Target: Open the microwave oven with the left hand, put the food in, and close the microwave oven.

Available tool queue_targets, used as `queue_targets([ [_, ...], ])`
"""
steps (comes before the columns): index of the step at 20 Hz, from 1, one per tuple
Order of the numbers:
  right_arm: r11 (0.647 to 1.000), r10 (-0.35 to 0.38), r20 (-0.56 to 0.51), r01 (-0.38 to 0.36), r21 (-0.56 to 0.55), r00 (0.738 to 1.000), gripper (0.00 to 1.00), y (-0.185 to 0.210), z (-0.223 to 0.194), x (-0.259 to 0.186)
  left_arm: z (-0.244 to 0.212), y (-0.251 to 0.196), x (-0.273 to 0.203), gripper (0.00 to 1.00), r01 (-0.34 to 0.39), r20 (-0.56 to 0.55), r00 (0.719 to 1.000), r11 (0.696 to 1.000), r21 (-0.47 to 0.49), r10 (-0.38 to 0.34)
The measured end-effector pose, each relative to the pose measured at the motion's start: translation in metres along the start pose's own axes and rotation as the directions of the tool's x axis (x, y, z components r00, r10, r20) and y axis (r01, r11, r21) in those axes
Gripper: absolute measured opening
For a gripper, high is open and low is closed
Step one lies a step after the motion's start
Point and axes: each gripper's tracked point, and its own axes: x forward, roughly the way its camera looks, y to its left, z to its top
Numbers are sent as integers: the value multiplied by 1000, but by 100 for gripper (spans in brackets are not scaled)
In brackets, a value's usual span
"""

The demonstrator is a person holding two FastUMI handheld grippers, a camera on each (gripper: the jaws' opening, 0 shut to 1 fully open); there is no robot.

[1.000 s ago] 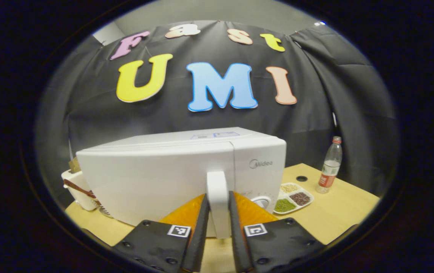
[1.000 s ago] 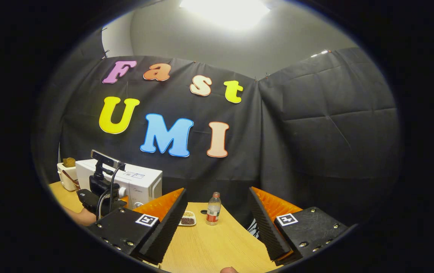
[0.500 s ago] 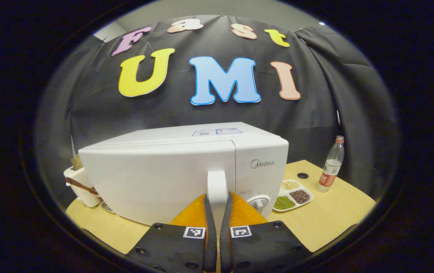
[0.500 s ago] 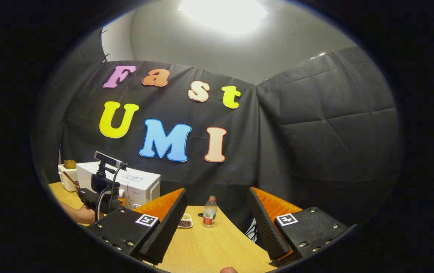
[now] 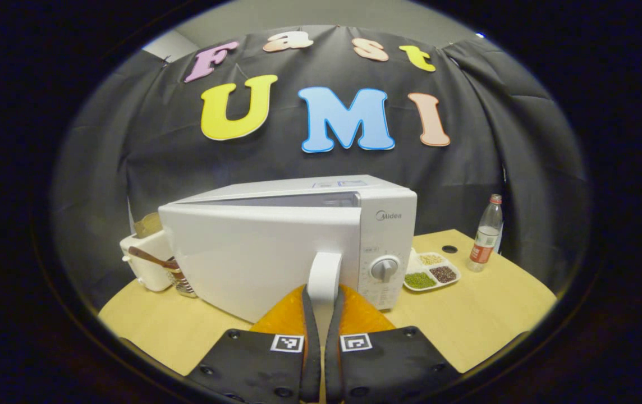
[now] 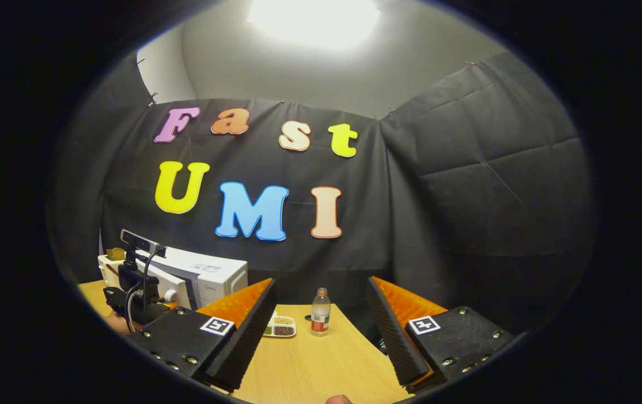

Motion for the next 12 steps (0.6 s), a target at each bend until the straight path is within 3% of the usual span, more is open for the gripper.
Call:
queue_targets([
  [12,968,242,-1,-242,61,970,98,16,-14,-26,-27,73,-88,10,-188,-46,981,982,-20,187],
])
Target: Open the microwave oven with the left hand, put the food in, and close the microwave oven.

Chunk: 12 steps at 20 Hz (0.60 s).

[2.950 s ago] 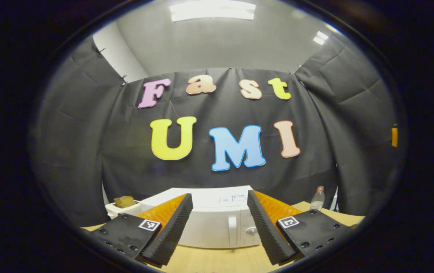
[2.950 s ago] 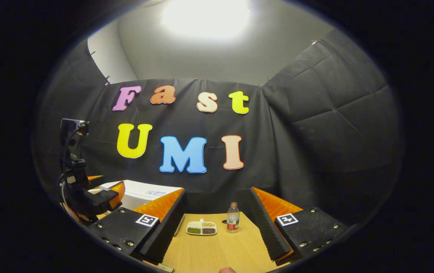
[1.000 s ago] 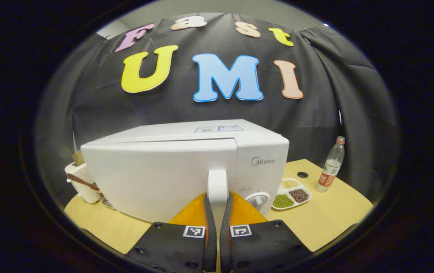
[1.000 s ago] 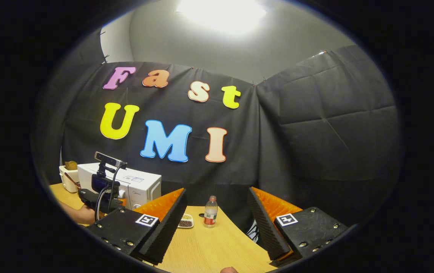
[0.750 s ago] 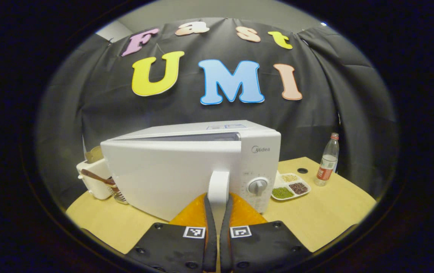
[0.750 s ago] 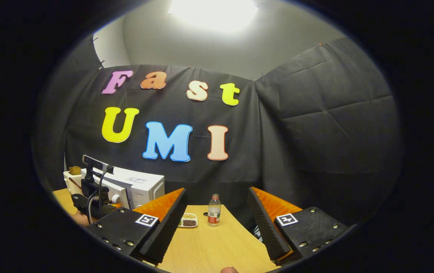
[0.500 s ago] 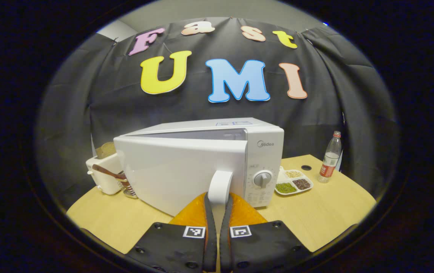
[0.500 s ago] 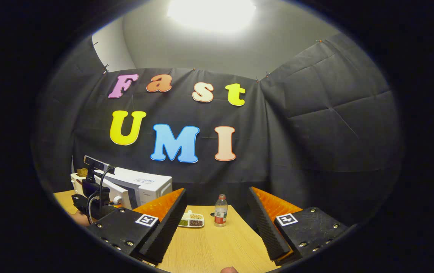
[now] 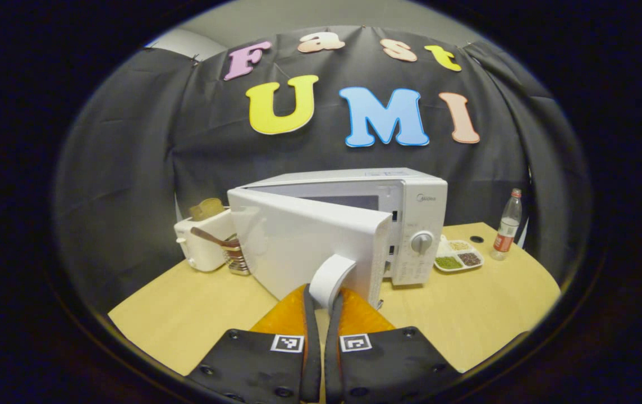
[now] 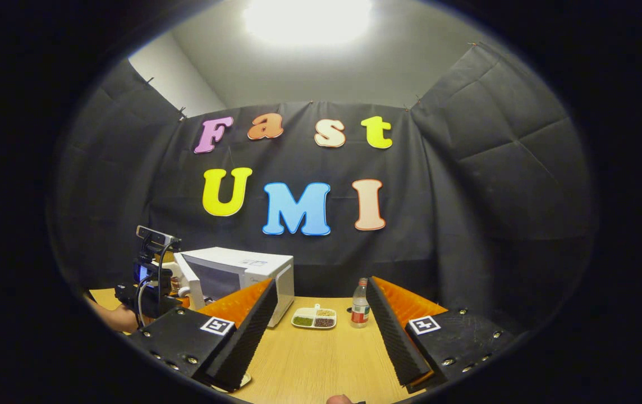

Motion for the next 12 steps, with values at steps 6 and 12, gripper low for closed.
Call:
queue_targets([
  [6,1000,29,27,-29,1,999,97,34,7,-3,-13,51,-25,9,-32,4,999,999,-14,32],
  [12,997,71,4,-71,28,997,97,107,10,4,-22,98,-38,9,30,12,999,1000,-5,-30],
])
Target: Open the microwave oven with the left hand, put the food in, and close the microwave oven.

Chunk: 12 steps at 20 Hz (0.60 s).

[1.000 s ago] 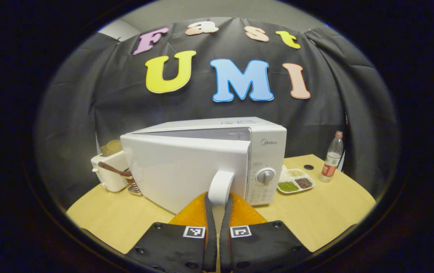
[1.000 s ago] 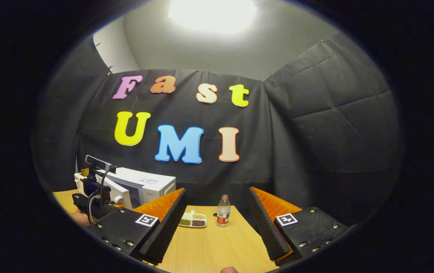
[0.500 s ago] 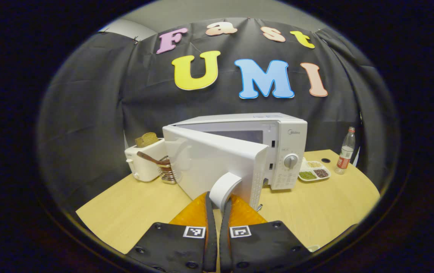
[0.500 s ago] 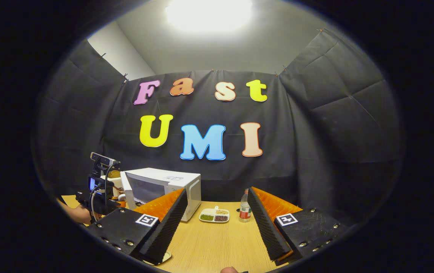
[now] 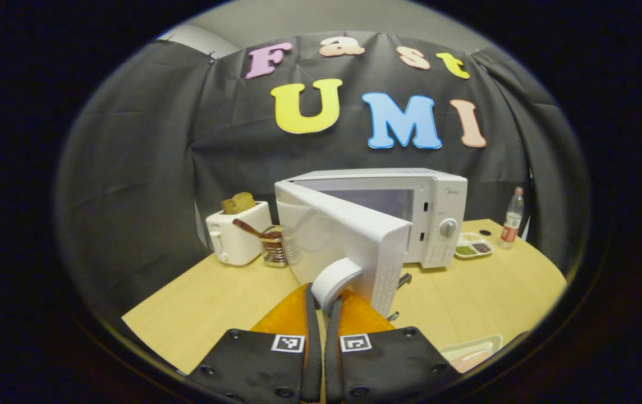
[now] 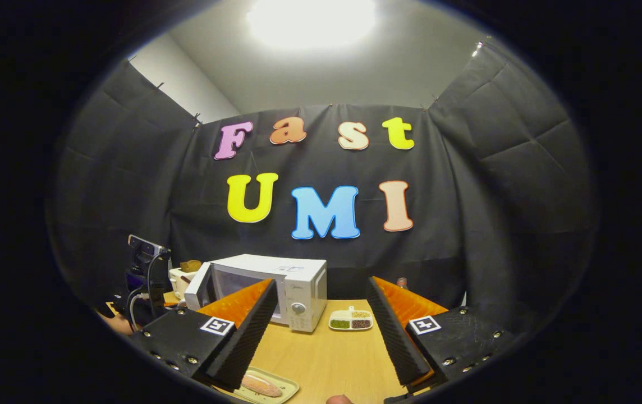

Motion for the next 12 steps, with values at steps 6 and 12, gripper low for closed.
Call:
queue_targets([
  [6,1000,2,9,-1,-30,1000,97,62,3,10,-8,60,-8,9,40,2,999,999,1,-40],
  [12,1000,-1,-13,1,-23,1000,97,118,-5,22,-13,105,-9,9,107,23,994,994,13,-107],
])
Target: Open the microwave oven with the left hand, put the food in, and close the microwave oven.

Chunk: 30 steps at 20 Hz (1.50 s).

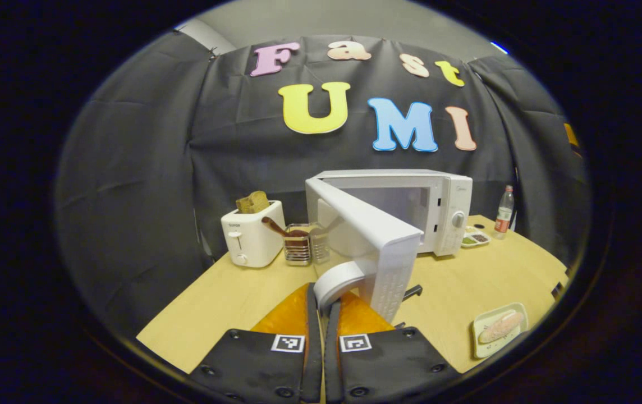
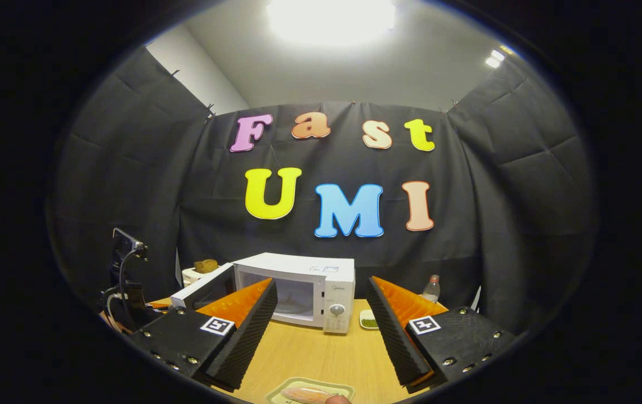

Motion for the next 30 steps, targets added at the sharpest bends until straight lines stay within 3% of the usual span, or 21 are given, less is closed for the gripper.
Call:
queue_targets([
  [4,1000,-7,17,7,-19,1000,97,32,3,3,-3,17,-3,9,45,16,999,999,20,-46],
  [7,999,12,19,-11,-38,1000,97,51,5,4,-5,27,-2,14,74,4,997,997,0,-74],
  [10,998,35,15,-35,-54,999,97,57,6,8,-7,41,-18,24,21,15,1000,1000,-5,-21],
  [11,997,48,17,-47,-61,999,97,58,8,10,-3,43,-29,39,8,31,999,1000,-6,-8],
  [12,996,63,20,-61,-63,998,97,58,9,13,1,44,-40,43,-8,45,999,1000,-10,8],
  [15,988,141,25,-139,-72,990,97,55,10,21,22,48,-68,80,-77,89,993,996,-37,80],
  [17,974,210,-2,-209,-90,978,97,54,0,24,38,56,-90,88,-147,117,982,988,-41,151],
  [23,919,374,-134,-386,-79,918,97,36,-49,26,85,36,-151,96,-246,199,947,968,-47,250],
  [26,881,441,-241,-469,-70,865,97,27,-89,20,99,24,-169,95,-283,222,931,957,-56,289],
  [30,813,489,-361,-565,-140,794,98,17,-134,15,111,9,-184,96,-333,247,910,942,-43,333],
])
